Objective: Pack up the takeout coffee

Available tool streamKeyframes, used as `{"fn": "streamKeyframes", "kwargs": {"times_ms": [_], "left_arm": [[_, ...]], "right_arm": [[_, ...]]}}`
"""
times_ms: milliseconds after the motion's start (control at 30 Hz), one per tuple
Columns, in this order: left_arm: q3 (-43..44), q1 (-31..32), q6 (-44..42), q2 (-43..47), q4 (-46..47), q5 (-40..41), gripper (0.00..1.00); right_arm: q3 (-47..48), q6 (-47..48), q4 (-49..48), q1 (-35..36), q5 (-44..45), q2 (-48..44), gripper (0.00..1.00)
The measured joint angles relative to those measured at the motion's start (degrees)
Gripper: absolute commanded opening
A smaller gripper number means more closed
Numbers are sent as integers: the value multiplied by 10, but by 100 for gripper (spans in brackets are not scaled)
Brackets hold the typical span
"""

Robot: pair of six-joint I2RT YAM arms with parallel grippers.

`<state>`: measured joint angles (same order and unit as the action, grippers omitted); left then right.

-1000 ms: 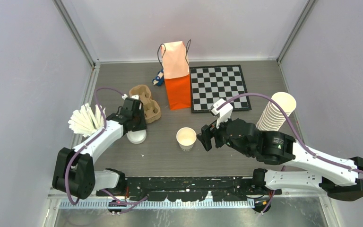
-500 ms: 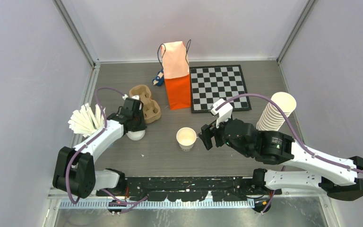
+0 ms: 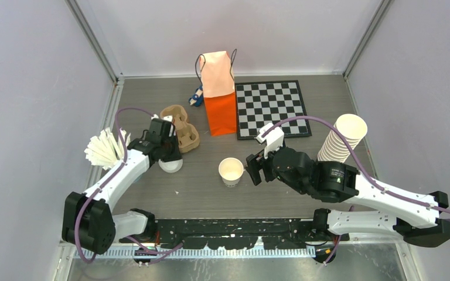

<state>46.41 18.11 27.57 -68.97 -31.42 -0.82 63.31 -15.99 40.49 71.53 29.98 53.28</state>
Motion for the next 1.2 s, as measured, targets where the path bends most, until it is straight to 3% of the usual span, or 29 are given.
{"fn": "streamKeyframes", "kwargs": {"times_ms": [467,733,800,900,933,1200], "left_arm": [[25,0,-10,32,-51,-23,0],[59,0,-12,75,-75,-58,1],[61,0,-12,88,-77,-65,9],[61,0,-13,100,-80,-58,31],[61,0,-16,100,-80,-54,34],[61,0,-15,36,-69,-21,39]], "right_arm": [[-25,-5,-41,0,-24,17,78],[-93,36,-150,0,-42,2,78],[-132,54,-195,0,-57,-17,80],[-175,73,-245,0,-78,-44,80],[-181,77,-257,0,-83,-50,80],[-187,86,-304,0,-98,-64,80]]}}
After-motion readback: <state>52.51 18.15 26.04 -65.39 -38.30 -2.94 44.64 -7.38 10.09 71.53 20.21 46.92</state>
